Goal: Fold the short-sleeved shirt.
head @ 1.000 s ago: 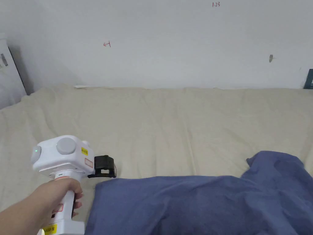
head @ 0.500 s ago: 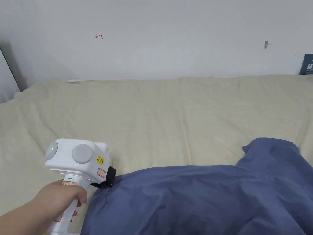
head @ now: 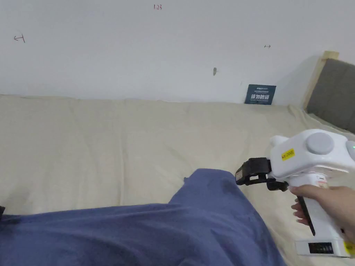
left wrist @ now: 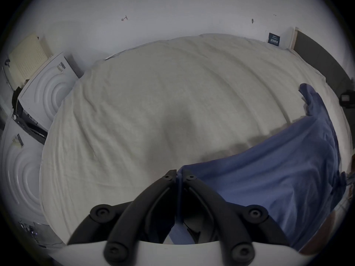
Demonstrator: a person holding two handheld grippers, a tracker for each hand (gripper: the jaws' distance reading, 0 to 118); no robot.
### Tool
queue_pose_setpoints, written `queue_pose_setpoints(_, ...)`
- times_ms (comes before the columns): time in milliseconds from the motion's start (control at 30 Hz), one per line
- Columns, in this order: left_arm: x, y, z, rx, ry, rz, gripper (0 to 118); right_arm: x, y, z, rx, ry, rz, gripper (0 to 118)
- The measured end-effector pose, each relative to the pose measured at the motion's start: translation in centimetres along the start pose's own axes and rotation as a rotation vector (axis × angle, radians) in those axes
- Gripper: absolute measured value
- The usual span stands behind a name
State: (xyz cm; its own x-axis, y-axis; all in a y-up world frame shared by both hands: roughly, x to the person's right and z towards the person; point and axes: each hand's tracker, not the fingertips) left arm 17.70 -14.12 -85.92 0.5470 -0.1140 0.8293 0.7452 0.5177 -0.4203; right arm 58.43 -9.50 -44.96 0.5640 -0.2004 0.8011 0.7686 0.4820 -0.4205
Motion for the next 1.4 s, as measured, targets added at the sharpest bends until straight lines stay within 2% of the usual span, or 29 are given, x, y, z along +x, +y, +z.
queue_pose_setpoints(100, 0.1, -0.1, -0.4, -0.008, 0.011, 0.005, 6, -0.6, 1.2, -3.7, -0.129, -0.047, 0.01, 88)
queue_pose_setpoints(133, 0.1, -0.2, -0.5, -0.013, 0.01, 0.008, 6, -0.2, 1.1, -4.6, -0.124, -0.067, 0.007, 88)
queue_pose_setpoints(267, -0.1, -0.4, -1.3, -0.036, 0.015, 0.015, 6, -0.3, 1.4, -7.5, -0.129, -0.043, -0.017, 87)
queue_pose_setpoints(333, -0.1, -0.5, -1.6, -0.046, 0.013, 0.011, 6, -0.4, 1.4, -8.7, -0.156, -0.074, -0.036, 86)
queue_pose_setpoints(367, -0.1, -0.5, -1.7, -0.05, 0.01, 0.013, 6, -0.5, 1.2, -9.2, -0.174, -0.1, -0.034, 78)
queue_pose_setpoints(433, -0.4, -0.5, -1.9, -0.053, 0.001, 0.033, 6, -0.5, 0.5, -9.7, -0.199, -0.083, -0.022, 65)
queue_pose_setpoints(467, -0.6, -0.5, -1.9, -0.055, -0.011, 0.053, 6, -0.9, 0.2, -9.6, -0.207, -0.105, 0.016, 50)
queue_pose_setpoints(500, -0.8, -0.5, -2.0, -0.059, -0.023, 0.069, 6, -1.4, 0.0, -9.2, -0.18, -0.149, 0.082, 28)
queue_pose_setpoints(533, -0.9, -0.5, -2.2, -0.065, -0.027, 0.073, 6, -1.6, -0.4, -9.0, -0.171, -0.188, 0.141, 2)
queue_pose_setpoints(567, -0.9, -0.5, -2.2, -0.069, -0.03, 0.076, 6, -1.7, -0.5, -8.9, -0.172, -0.191, 0.17, 0)
queue_pose_setpoints(767, -0.5, -0.6, -1.2, -0.043, -0.03, 0.085, 6, -1.5, -0.4, -5.5, -0.086, -0.142, 0.195, 0)
queue_pose_setpoints(933, -1.2, -0.9, 2.4, 0.009, -0.068, 0.14, 6, -0.5, -2.1, 1.4, 0.006, 0.001, 0.123, 0)
queue_pose_setpoints(1033, -1.5, -1.2, 6.3, 0.083, -0.12, 0.179, 6, -0.2, -3.5, 6.7, 0.103, 0.067, 0.141, 0)
queue_pose_setpoints(1200, -2.4, 0.0, 14.5, 0.233, -0.194, 0.217, 6, -0.3, -3.8, 15.5, 0.221, 0.08, 0.168, 0)
queue_pose_setpoints(1300, -2.6, 1.3, 19.7, 0.314, -0.173, 0.174, 6, -0.6, -3.0, 21.1, 0.31, 0.111, 0.153, 0)
queue_pose_setpoints(1400, -2.7, 3.2, 24.2, 0.376, -0.144, 0.136, 6, -2.2, -1.7, 26.3, 0.373, 0.092, 0.183, 0)
